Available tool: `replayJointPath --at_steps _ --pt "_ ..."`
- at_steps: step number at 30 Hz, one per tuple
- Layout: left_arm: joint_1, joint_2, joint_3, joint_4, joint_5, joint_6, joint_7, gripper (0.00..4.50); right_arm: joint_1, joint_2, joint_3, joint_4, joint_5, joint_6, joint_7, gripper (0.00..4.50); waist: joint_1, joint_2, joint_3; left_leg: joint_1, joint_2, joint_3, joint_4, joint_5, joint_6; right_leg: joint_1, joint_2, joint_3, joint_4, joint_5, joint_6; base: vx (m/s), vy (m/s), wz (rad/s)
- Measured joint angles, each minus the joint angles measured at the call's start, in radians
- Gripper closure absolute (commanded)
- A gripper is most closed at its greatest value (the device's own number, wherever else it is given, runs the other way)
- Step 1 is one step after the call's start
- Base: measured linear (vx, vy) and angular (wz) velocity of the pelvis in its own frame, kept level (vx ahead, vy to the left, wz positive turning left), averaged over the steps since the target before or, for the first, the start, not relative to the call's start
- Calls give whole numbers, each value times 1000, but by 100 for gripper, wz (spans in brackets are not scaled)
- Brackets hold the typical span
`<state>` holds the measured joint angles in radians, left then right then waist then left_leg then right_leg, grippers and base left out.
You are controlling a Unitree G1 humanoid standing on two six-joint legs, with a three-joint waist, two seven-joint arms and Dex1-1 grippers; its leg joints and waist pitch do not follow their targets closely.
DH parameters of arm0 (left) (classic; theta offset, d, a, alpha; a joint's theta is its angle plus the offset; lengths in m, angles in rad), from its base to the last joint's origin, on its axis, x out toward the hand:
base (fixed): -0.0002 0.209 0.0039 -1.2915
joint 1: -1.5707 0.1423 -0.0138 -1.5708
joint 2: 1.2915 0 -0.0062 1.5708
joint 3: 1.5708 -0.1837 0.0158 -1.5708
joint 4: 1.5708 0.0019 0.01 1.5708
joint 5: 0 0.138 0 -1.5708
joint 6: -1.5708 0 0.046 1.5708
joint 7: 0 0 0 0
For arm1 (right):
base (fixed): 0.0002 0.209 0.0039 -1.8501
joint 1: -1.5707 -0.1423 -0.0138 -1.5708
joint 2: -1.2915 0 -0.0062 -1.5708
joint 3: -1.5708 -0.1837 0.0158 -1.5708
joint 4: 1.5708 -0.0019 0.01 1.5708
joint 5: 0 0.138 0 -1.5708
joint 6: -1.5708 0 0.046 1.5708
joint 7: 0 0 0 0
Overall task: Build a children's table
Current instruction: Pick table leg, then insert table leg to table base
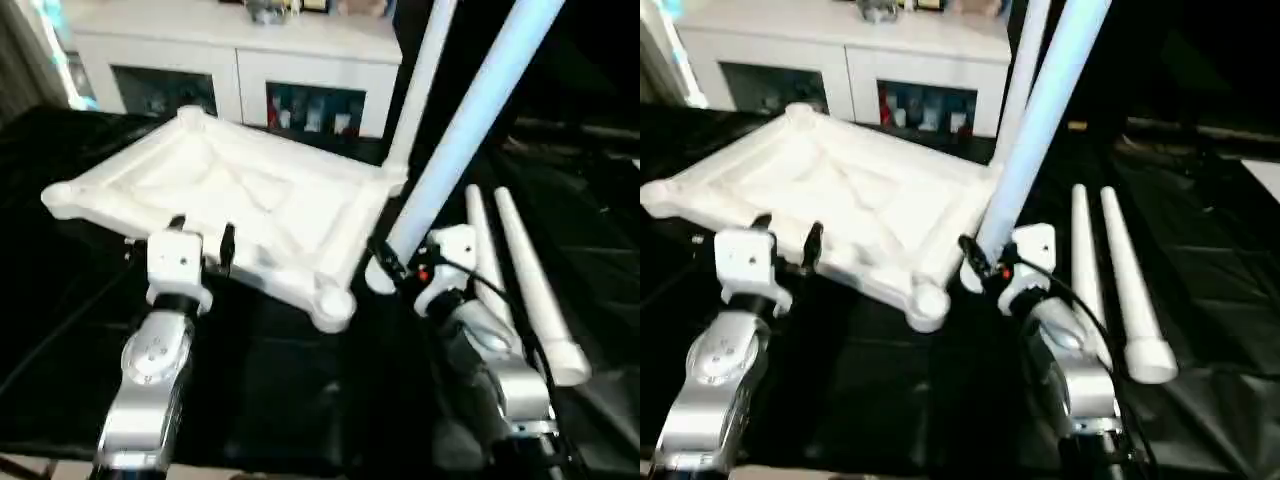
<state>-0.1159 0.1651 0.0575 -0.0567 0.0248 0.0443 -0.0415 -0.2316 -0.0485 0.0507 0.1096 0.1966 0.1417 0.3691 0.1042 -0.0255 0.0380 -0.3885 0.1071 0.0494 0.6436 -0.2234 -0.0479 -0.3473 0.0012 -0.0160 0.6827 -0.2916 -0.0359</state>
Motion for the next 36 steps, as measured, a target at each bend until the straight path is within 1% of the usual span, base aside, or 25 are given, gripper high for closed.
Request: replayJointPath --at_steps 1,2,4,5,7,8,9,11,12,13,14,16,17,18,20,22,23,25,26,29,30,31,32,35,36 --pt "-3 4 5 4 0 0 0 89 -1 5 8 -1 0 0 0 262 -8 3 1 -5 -6 3 5 -2 10 -2 -25 -1 -10 -3 2 -60 117 0" --pt "-3 6 6 5 0 0 0 89 -1 2 6 -1 0 0 0 262 -11 3 2 -7 -6 7 7 -1 14 0 -35 -1 -19 4 15 -60 117 0" --pt "-4 3 4 13 -1 0 -1 89 -2 -6 -7 -2 1 0 -1 262 -14 6 3 -11 -4 18 2 8 21 3 -45 -6 -30 19 42 -89 51 0" --pt "-5 3 -1 21 -3 -1 -9 89 -2 -12 -18 -2 2 0 -1 262 -16 6 4 -11 -1 30 -6 15 16 2 -51 -7 -35 27 47 -100 37 0" --pt "-7 10 -18 37 -27 -14 -61 89 -4 -23 -33 -2 7 0 4 262 -18 3 6 -2 7 58 -18 22 16 2 -62 -10 -37 34 46 -91 19 2" --pt "-7 15 -24 39 -36 -23 -88 71 -6 -27 -38 -2 7 0 7 262 -18 2 7 0 11 67 -19 22 16 2 -62 -10 -37 36 45 -87 15 0" --pt "-17 38 -42 54 -82 -34 -184 61 -15 -39 -43 3 14 0 16 262 -18 1 9 2 16 72 -19 22 16 2 -63 -9 -37 36 45 -81 9 -7" --pt "-48 106 -95 94 -137 -56 -373 53 -60 -73 -56 17 33 1 38 262 -14 2 11 2 18 76 -21 22 15 -1 -63 -10 -38 33 50 -77 5 -9" --pt "-68 125 -118 118 -140 -65 -436 43 -78 -83 -65 19 39 1 49 262 -14 2 11 2 19 77 -22 22 15 -2 -63 -9 -38 33 51 -70 1 -4" --pt "-114 152 -159 169 -137 -82 -525 34 -94 -99 -77 21 47 -1 65 262 -13 4 13 4 20 78 -23 22 15 -5 -63 -9 -39 34 52 -65 -4 3" --pt "-139 169 -178 194 -134 -89 -569 34 -104 -106 -82 22 48 -1 73 262 -15 5 13 5 21 81 -24 22 15 -5 -63 -8 -39 35 53 -65 -4 3" --pt "-191 188 -202 251 -122 -107 -650 18 -110 -127 -89 25 55 -3 98 262 -16 9 14 5 22 87 -24 23 14 -3 -63 -4 -38 39 53 0 0 0" --pt "-252 212 -236 320 -101 -117 -722 10 -113 -153 -89 36 59 -4 126 262 -15 11 15 4 23 90 -24 23 13 -4 -63 -2 -39 50 56 0 0 0" --pt "-285 223 -249 362 -87 -129 -759 4 -113 -171 -90 40 60 -4 143 262 -16 16 17 4 24 93 -25 24 13 -6 -63 0 -39 52 55 0 0 0" --pt "-394 239 -305 495 -45 -161 -855 4 -115 -222 -90 49 66 -4 199 262 -17 27 19 1 24 97 -25 24 12 -10 -63 2 -40 60 52 0 0 0" --pt "-491 250 -361 612 11 -199 -909 4 -114 -254 -87 50 69 -4 247 262 -18 36 17 -3 27 100 -25 35 15 -16 -63 2 -39 66 52 0 0 0" --pt "-556 254 -397 699 54 -221 -934 4 -113 -270 -81 47 71 0 278 262 -20 40 17 -4 30 100 -25 42 12 -19 -61 1 -39 66 53 0 0 0" --pt "-605 258 -426 775 101 -241 -943 4 -104 -280 -78 35 73 2 306 262 -29 44 16 -5 31 102 -27 42 12 -21 -61 1 -40 65 53 0 0 0" --pt "-620 259 -437 810 124 -249 -947 4 -96 -285 -76 25 73 3 318 262 -36 45 16 -5 32 102 -28 42 12 -22 -60 1 -41 64 52 0 0 0" --pt "-655 259 -477 909 182 -265 -945 4 -81 -289 -71 13 74 6 329 262 -46 45 16 -7 34 103 -28 42 14 -25 -59 0 -41 62 49 0 0 0" --pt "-673 258 -493 948 202 -271 -939 4 -78 -290 -70 11 76 6 328 262 -46 46 16 -10 34 103 -28 43 14 -27 -59 -1 -41 62 48 0 0 0" --pt "-696 257 -500 990 211 -289 -935 30 -77 -290 -69 8 77 7 329 262 -46 48 17 -14 34 103 -28 43 15 -30 -60 -2 -41 62 48 0 0 0" --pt "-729 257 -506 1034 224 -306 -934 30 -75 -290 -64 7 79 7 329 262 -44 50 17 -15 34 104 -28 44 17 -31 -60 -2 -41 62 48 0 0 0" --pt "-770 260 -498 1083 223 -314 -967 44 -52 -290 -60 -32 84 14 338 262 -42 59 16 -15 34 106 -27 46 21 -31 -61 -1 -41 62 48 0 0 0" --pt "-775 260 -494 1092 218 -314 -984 71 -48 -292 -60 -41 86 21 340 262 -41 60 16 -14 34 106 -28 46 21 -31 -61 -1 -41 62 48 0 0 0"
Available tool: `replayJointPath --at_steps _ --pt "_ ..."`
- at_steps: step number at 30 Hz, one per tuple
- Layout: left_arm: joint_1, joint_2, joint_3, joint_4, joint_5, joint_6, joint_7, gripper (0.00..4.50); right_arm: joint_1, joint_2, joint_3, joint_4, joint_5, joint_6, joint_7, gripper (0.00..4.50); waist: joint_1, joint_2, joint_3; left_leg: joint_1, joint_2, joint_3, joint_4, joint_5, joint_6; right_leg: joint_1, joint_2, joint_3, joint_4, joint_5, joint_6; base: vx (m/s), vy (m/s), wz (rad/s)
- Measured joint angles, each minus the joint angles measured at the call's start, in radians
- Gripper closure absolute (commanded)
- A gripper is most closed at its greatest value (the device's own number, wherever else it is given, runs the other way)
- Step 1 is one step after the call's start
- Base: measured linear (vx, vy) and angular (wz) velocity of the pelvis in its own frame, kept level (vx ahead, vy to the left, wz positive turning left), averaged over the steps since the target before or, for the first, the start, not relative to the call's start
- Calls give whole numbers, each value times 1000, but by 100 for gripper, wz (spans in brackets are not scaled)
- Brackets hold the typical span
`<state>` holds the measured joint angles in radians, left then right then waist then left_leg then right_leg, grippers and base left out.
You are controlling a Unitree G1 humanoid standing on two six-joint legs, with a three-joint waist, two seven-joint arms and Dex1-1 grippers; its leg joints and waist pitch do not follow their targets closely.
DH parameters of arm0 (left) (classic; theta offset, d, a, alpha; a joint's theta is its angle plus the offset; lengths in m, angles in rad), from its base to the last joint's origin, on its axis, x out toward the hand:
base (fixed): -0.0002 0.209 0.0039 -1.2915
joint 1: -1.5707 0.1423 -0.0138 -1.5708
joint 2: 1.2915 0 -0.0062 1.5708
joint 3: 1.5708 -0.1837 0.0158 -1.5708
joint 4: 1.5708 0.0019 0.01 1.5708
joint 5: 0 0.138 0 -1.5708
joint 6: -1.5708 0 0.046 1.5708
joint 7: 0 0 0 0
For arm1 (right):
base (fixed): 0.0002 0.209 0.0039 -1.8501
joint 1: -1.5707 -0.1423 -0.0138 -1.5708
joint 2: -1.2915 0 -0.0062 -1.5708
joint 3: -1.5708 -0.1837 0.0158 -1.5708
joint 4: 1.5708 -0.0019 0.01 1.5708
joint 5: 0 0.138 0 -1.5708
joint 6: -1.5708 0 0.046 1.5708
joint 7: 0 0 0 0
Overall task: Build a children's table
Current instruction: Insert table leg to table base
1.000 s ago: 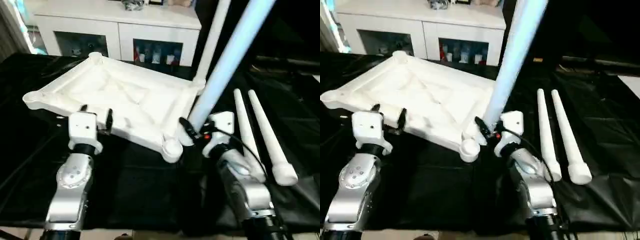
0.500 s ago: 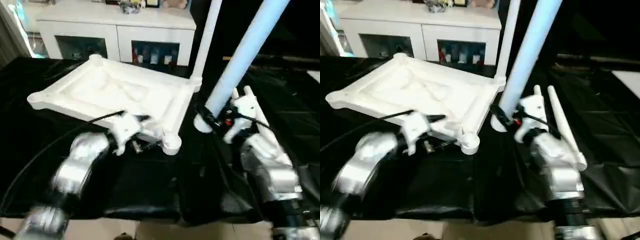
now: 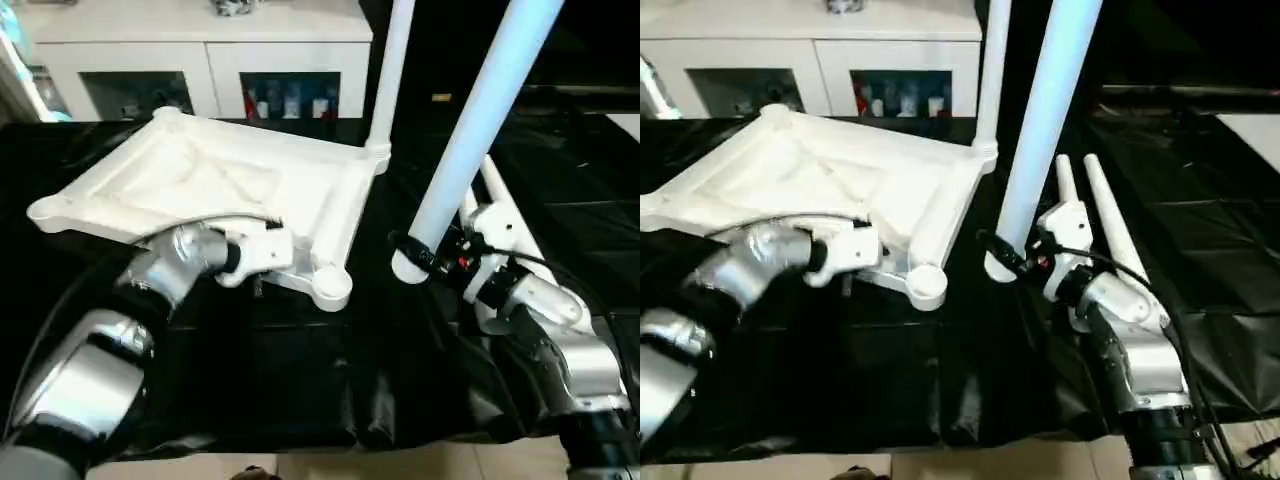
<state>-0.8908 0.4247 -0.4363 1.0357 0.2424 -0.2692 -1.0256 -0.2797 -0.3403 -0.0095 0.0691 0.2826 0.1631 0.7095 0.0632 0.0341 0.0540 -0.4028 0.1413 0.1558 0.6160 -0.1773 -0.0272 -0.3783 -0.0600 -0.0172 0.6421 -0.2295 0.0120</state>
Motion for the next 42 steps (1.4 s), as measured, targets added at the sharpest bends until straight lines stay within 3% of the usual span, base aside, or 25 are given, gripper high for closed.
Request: replayJointPath --at_steps 9,18,21,23,27,28,33,34,42 --pt "-62 -5 45 127 -31 -13 -53 125 -1 -2 18 12 0 2 22 262 16 -1 1 1 8 15 0 2 2 -1 -1 0 0 4 -7 0 0 0" --pt "-98 -39 75 199 -28 -22 20 210 -7 13 33 17 -2 2 23 262 36 -1 1 0 8 18 0 3 4 -2 -3 0 -2 4 -7 0 0 0" --pt "-101 -51 72 226 -9 -25 32 215 -7 14 37 17 -2 2 22 262 36 -1 1 -1 8 18 0 3 4 -2 -3 0 -2 4 -7 0 0 0" --pt "-100 -57 65 238 12 -32 47 250 -7 14 37 17 -2 2 21 262 37 -1 1 -1 9 18 0 3 4 -2 -3 0 -2 4 -7 0 0 0" --pt "-104 -66 36 246 51 -46 62 260 -1 14 37 16 -2 2 21 262 36 0 1 -1 9 18 0 3 4 -2 -3 0 -2 4 -7 0 0 0" --pt "-106 -66 29 247 60 -47 67 286 2 14 37 16 -2 2 21 262 36 0 1 0 9 18 0 3 4 -2 -3 0 -2 4 -7 0 0 0" --pt "-123 -76 15 260 94 -59 78 308 6 14 37 16 -3 2 20 262 29 2 1 0 9 18 0 3 4 -2 -3 0 -2 4 -7 0 0 0" --pt "-124 -79 15 260 97 -58 80 329 6 14 37 16 -3 1 20 262 28 2 1 0 9 18 0 3 4 -2 -3 0 -3 4 -7 0 0 0" --pt "-142 -83 6 255 112 -10 -1 373 6 14 38 16 -5 0 18 262 21 5 0 1 9 19 -2 3 4 -2 -3 1 -4 4 -7 0 0 0"
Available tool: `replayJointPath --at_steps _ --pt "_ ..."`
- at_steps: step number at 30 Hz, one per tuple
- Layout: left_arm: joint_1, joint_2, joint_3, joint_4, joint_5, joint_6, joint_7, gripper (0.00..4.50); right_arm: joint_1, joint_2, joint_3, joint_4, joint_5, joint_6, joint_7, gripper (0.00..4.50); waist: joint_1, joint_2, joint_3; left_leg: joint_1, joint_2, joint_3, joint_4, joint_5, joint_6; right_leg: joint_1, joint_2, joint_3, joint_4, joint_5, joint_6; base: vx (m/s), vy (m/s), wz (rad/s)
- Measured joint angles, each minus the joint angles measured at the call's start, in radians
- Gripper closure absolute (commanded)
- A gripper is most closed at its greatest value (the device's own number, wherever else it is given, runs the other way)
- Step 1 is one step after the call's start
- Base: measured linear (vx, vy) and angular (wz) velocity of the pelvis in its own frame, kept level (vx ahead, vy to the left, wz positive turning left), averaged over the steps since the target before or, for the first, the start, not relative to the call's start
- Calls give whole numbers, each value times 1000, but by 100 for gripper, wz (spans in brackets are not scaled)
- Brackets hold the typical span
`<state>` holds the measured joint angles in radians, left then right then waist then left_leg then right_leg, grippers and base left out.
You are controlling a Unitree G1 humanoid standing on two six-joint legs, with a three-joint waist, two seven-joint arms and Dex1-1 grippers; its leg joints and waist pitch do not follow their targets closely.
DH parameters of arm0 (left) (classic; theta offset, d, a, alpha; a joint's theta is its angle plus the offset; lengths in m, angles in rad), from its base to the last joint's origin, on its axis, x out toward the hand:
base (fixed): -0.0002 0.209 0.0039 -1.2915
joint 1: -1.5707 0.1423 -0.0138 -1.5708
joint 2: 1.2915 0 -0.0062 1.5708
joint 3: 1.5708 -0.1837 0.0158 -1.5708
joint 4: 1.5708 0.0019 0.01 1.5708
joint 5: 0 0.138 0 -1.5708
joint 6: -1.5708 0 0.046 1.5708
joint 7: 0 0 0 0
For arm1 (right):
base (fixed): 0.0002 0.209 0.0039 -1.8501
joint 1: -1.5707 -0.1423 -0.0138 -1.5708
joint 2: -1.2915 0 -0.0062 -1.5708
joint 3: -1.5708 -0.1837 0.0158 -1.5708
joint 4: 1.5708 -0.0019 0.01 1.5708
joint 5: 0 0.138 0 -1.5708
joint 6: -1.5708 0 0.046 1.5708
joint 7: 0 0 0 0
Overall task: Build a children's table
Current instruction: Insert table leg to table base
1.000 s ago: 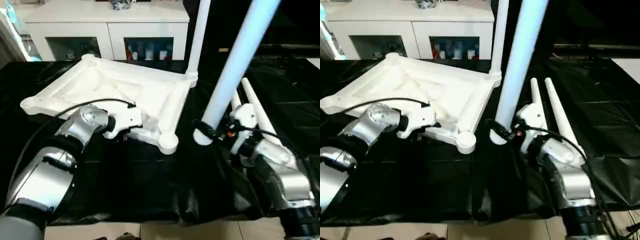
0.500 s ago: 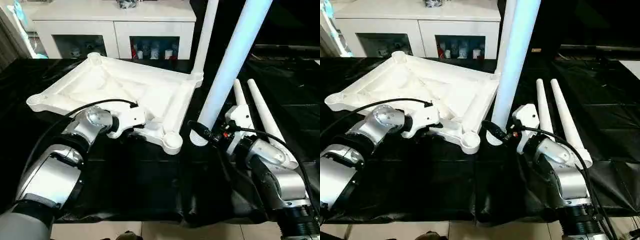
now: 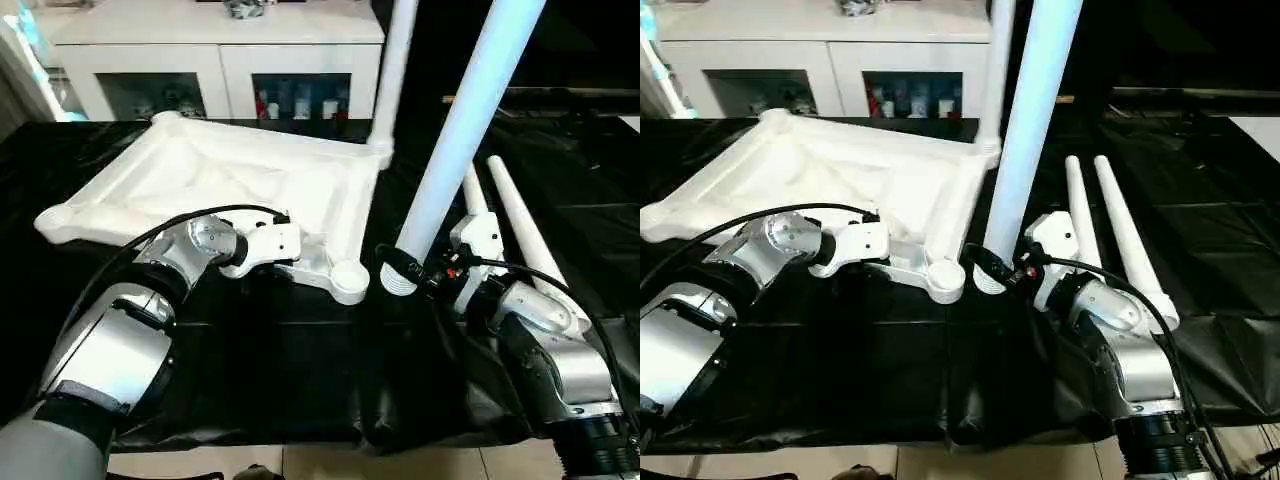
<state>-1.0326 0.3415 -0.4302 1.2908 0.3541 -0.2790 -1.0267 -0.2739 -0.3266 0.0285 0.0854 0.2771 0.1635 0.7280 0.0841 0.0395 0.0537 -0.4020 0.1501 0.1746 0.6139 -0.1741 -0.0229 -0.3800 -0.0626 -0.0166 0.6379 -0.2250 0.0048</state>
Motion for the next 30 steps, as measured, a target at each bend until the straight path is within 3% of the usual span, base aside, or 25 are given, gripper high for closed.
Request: replayJointPath --at_steps 4,9,13,16,22,25,30 --pt "1 5 16 -21 -18 76 -122 387 0 1 0 0 0 -1 -8 262 -2 5 -3 2 0 2 -5 0 0 0 0 0 -4 0 0 0 0 0" --pt "77 14 96 -98 -125 145 -260 415 0 19 -19 0 4 17 -41 262 3 8 -6 2 0 3 -10 0 0 0 0 0 -8 0 0 0 0 0" --pt "182 38 118 -259 -183 218 -299 435 2 36 -22 -2 27 71 -62 262 2 9 -6 2 0 4 -11 2 3 -1 0 0 -9 0 0 0 0 0" --pt "342 75 147 -566 -214 397 -279 447 2 43 -22 -5 48 102 -66 262 -5 9 -6 3 1 5 -12 0 0 -1 0 0 -9 0 0 0 0 0" --pt "500 78 195 -865 -220 572 -200 447 -1 49 -20 -8 60 115 -64 262 -13 6 -5 6 2 7 -14 0 -1 -1 0 0 -9 0 0 0 0 0" --pt "543 71 198 -928 -223 570 -160 447 -2 52 -20 -8 60 119 -65 262 -12 2 -3 6 2 7 -14 1 -1 -1 0 0 -9 0 0 0 0 0" --pt "615 81 197 -990 -220 437 -87 447 -14 63 -16 -7 61 138 -72 262 -13 1 -2 4 2 7 -15 1 -1 -2 0 0 -10 0 0 0 0 0"
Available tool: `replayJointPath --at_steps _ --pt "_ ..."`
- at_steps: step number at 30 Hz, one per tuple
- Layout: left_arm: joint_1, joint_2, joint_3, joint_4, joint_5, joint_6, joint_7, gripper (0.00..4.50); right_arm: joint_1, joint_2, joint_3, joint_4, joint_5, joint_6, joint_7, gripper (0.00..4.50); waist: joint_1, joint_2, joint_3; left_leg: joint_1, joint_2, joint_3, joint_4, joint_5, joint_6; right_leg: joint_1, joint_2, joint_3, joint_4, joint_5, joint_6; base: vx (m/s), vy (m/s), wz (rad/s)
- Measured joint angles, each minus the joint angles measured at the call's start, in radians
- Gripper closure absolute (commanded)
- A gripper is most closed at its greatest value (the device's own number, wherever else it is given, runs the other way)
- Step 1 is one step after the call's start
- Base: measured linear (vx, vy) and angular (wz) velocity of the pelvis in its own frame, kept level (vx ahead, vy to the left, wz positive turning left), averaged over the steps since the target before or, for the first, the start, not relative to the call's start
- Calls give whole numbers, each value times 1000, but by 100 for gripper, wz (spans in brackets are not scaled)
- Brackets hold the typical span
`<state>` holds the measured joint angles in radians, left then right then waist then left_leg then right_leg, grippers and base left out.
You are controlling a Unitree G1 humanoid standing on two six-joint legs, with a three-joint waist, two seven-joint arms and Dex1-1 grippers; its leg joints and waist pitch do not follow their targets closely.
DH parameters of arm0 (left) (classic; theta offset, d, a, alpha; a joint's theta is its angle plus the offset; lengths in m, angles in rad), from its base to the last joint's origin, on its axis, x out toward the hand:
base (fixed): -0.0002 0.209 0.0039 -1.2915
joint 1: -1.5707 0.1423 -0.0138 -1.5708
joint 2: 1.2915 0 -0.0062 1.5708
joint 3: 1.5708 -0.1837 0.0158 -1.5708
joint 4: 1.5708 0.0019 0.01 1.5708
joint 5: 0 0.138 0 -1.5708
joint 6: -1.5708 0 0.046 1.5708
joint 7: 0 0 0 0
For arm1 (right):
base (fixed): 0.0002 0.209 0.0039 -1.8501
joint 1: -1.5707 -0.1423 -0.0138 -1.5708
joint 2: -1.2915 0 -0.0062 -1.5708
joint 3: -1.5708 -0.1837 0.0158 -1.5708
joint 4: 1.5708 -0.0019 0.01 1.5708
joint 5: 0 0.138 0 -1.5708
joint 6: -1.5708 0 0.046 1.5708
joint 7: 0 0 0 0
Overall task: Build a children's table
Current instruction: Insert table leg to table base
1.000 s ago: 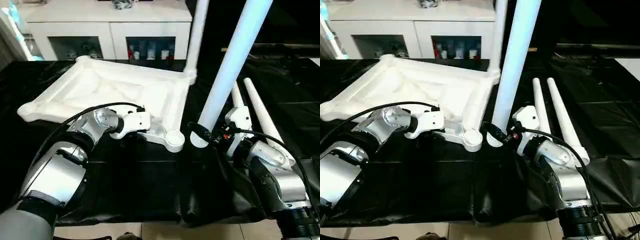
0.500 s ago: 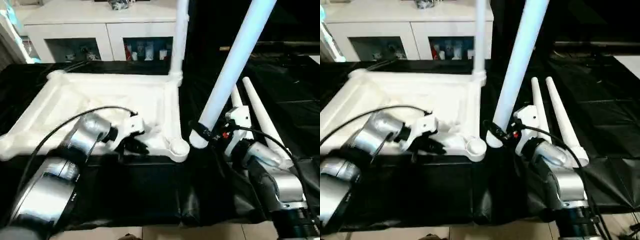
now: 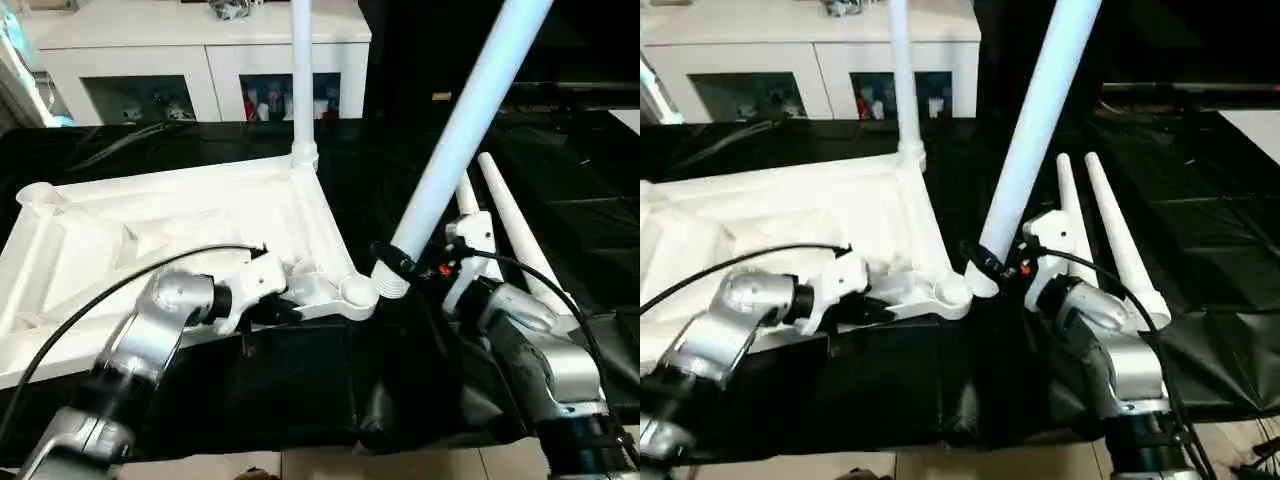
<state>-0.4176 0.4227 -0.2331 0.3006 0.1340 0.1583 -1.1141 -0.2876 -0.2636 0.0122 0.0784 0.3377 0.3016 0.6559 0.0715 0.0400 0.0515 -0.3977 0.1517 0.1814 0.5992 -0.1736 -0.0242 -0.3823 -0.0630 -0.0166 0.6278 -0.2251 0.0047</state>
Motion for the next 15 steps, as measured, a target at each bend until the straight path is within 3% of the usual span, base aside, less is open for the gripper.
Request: replayJointPath --at_steps 6,7,9,15 --pt "37 -3 -6 -60 -5 -12 15 447 -8 9 13 2 5 26 -2 262 4 0 0 -6 0 1 0 0 1 -3 0 0 -5 0 0 0 0 0" --pt "38 -3 -6 -60 -12 -7 15 405 -15 9 17 4 5 29 -2 262 5 0 0 -7 0 1 0 0 1 -4 0 0 -5 0 0 0 0 0" --pt "38 -7 -3 -60 -31 0 10 393 -28 8 17 4 5 34 0 262 6 -2 1 -7 0 1 -1 0 1 -4 0 0 -5 0 0 0 0 0" --pt "26 -42 -1 -31 -84 4 -5 374 -35 10 30 19 5 39 7 262 18 -17 4 -6 1 2 0 0 0 -4 0 -1 -3 0 0 0 0 0"
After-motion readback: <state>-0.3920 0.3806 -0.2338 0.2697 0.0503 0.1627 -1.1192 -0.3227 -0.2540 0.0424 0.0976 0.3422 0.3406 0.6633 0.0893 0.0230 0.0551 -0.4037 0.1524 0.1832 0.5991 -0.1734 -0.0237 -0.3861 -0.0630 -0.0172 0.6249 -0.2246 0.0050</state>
